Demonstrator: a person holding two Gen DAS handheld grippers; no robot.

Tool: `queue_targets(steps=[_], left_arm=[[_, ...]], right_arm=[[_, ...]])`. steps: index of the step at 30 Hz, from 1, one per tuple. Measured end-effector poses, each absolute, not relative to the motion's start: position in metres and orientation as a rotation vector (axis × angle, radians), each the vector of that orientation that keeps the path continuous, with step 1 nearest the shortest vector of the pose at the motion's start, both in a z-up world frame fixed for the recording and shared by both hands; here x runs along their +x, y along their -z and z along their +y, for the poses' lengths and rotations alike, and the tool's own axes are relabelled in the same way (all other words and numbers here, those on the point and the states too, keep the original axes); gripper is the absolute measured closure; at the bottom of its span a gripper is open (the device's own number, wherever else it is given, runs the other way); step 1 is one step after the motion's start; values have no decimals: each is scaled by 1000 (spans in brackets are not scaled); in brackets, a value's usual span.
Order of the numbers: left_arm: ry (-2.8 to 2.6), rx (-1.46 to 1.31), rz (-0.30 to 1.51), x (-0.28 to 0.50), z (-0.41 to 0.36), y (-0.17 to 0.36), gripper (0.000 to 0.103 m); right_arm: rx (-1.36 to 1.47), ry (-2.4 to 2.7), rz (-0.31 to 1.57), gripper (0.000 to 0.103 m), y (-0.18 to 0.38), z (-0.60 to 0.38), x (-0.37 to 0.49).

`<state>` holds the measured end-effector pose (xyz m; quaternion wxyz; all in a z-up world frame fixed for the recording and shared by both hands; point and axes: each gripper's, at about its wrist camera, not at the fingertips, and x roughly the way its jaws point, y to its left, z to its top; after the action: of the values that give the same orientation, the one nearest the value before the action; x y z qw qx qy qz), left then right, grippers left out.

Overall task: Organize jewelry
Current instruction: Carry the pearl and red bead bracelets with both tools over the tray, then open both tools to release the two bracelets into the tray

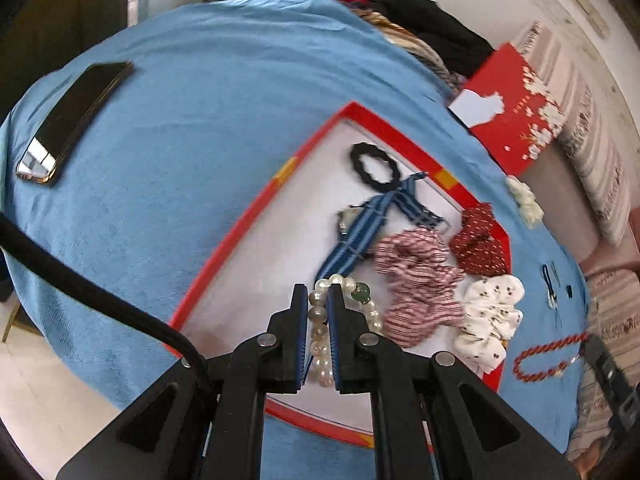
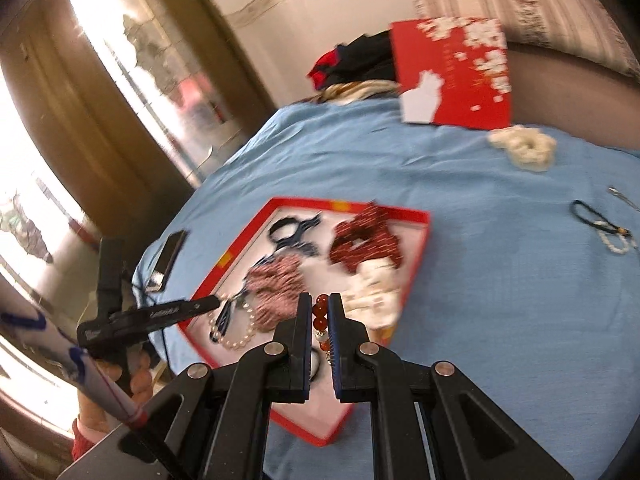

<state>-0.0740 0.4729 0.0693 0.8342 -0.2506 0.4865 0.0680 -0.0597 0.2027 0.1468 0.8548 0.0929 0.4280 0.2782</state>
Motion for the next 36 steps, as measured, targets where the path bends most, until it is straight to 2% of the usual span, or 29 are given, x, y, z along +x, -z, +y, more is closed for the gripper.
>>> queue_targets(steps=[17,21,24,36], left_arm=[[-32,-604,1081,-60,467,-53,93],[-29,-624,1034,-63,472,-60,93],[-25,-627,1001,-65,472,-65,93],[-85,-628,913,-68,473,-78,88]], right_arm=[[92,-709,1077,95,-80,303,-44],[140,-730,1098,93,-75,302,-40],[149,-721,1086,85,-79,295,-40],[27,-624,1115,85,-70,308,-6]])
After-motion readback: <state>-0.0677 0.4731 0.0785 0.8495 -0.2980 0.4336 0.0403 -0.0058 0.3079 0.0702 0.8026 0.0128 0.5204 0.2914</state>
